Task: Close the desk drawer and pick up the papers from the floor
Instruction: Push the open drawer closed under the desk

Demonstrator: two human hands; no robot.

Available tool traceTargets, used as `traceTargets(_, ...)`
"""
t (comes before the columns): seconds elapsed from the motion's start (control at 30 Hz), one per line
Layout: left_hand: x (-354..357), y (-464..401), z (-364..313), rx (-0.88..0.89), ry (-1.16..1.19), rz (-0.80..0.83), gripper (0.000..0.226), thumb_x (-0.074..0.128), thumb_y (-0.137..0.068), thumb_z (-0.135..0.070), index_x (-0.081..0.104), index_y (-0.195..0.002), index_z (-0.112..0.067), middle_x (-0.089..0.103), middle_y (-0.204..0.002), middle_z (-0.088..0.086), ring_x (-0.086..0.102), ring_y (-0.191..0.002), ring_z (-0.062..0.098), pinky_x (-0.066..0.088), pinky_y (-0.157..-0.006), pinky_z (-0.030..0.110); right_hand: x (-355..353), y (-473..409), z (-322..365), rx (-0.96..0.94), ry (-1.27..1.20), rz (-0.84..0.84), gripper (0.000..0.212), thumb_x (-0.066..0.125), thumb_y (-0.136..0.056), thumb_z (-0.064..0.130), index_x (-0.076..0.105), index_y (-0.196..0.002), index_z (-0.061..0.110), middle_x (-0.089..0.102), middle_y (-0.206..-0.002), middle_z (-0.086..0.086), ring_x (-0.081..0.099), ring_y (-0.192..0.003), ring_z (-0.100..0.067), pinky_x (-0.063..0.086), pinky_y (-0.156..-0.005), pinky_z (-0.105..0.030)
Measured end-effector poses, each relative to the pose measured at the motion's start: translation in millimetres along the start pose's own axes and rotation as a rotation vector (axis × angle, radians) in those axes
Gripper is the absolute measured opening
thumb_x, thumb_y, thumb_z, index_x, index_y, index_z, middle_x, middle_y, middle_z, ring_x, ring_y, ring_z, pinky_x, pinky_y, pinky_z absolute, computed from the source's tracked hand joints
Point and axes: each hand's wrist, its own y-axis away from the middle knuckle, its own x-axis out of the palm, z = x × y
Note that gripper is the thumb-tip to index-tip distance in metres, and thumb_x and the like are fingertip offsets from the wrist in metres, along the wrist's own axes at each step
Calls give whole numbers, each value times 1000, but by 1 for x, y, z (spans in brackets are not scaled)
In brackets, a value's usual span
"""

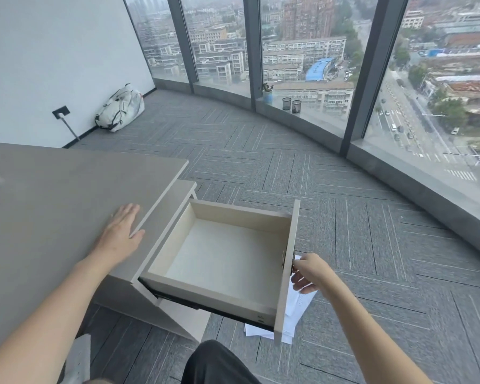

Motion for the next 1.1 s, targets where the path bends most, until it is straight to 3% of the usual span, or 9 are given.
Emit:
traceTargets(0.1,4,-5,3,-7,-51,6,69,52,-97,-20,18,-156,-11,13,-166,9,8,-154,25,3,-124,38,-3,2,0,19,57,87,24,38,-92,16,55,-78,9,60,-64,-6,57,-43,-17,40,-42,-18)
traceTargets(0.2,5,-5,3,-17,-93,9,69,48,-98,-22,14,-157,-12,8,-166,8,5,-154,25,2,-124,38,-1,-3,-1,9,72,122,25,35,-93,15,50,-73,12,51,-60,-5,46,-41,-17,31,-43,-18)
traceTargets(0.63,3,-3,1,-16,-108,-22,71,51,-96,-18,15,-156,-13,12,-166,7,7,-154,25,6,-126,39,31,-21,21,-72,120,251,21,33,-92,18,52,-85,12,62,-67,-4,55,-47,-17,39,-44,-20)
traceTargets(0.83,4,-3,3,1,-94,-38,71,52,-95,-18,16,-156,-14,13,-166,5,9,-154,24,8,-126,39,48,-29,29,-62,-97,371,17,39,-92,21,53,-91,11,62,-69,-6,51,-49,-17,35,-44,-21)
traceTargets(1.1,3,1,0,10,-81,-71,70,51,-94,-17,18,-156,-13,15,-166,6,10,-154,23,8,-126,37,89,-41,60,-70,-113,383,15,46,-91,21,55,-83,12,53,-59,-2,46,-42,-14,24,-43,-19)
